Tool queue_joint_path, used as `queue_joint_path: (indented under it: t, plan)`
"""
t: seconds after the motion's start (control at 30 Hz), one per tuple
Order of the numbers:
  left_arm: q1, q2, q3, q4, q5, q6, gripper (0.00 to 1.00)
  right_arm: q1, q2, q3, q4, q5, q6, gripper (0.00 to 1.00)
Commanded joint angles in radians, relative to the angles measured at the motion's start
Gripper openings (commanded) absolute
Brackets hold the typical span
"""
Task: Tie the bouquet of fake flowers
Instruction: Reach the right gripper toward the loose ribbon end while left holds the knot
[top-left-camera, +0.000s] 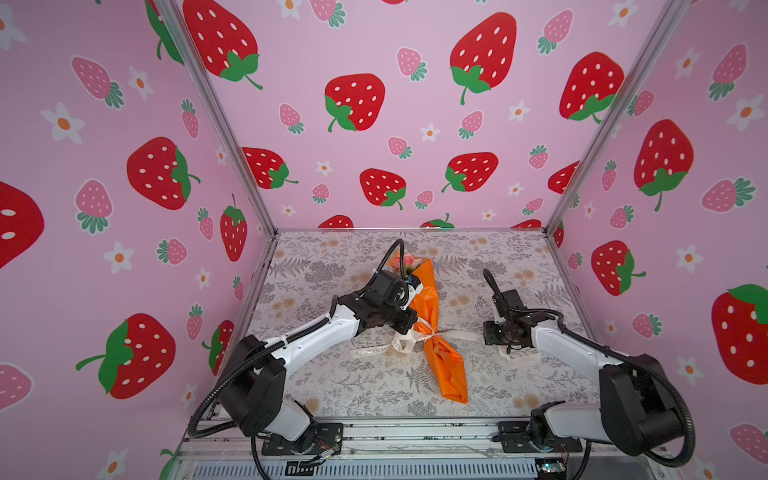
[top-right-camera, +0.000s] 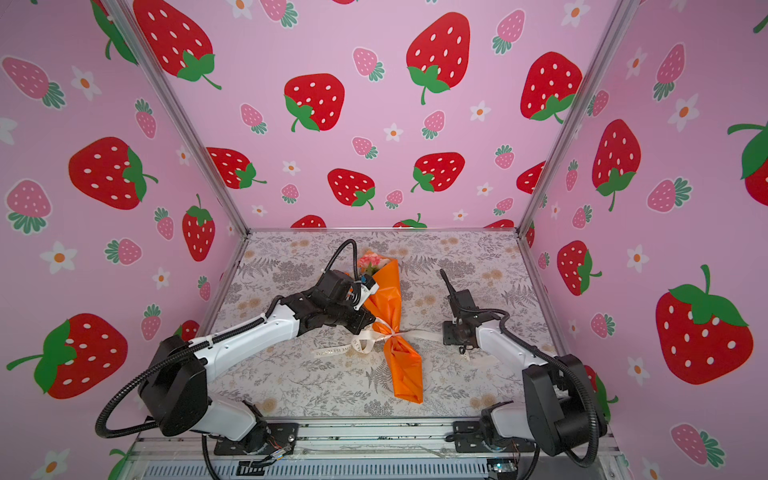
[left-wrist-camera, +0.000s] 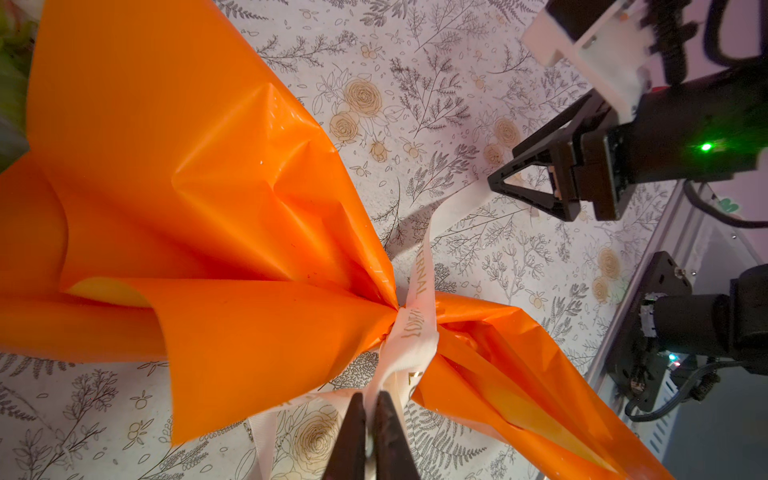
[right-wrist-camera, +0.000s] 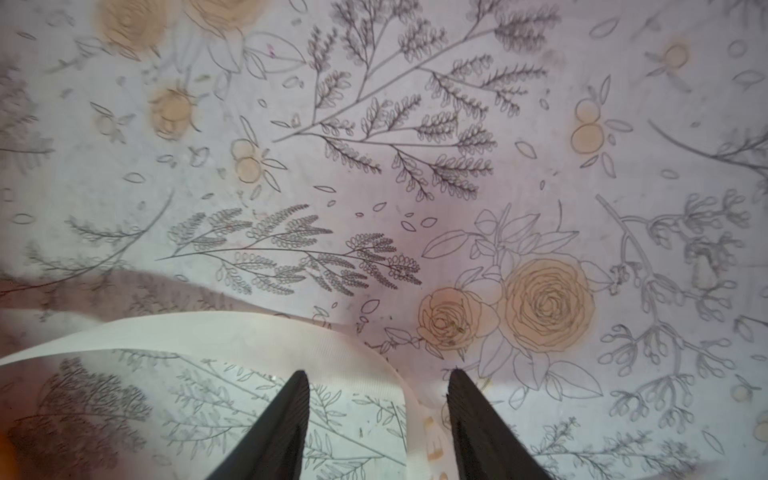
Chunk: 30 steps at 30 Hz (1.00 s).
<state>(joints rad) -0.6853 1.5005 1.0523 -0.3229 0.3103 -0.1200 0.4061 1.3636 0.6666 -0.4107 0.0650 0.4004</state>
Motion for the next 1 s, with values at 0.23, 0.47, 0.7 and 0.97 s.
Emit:
queue_joint_path:
  t: [0.23,0.47,0.7,0.97]
  plan:
    - [-0.002,0.022,0.026,-0.005,0.043,-0.006,0.11,-0.003,-0.001,-0.025,0.014,-0.133,0.002,0.17]
    - [-0.002,0.026,0.022,0.015,0.055,-0.023,0.10,0.013,-0.213,0.031,0.075,-0.362,-0.085,0.00]
    - [-0.002,0.033,0.018,0.048,0.045,-0.069,0.10,0.134,-0.506,0.090,0.223,-0.671,-0.110,0.00]
    - [-0.002,0.046,0.031,0.062,0.040,-0.094,0.10,0.161,-0.616,0.097,0.154,-0.835,-0.177,0.00]
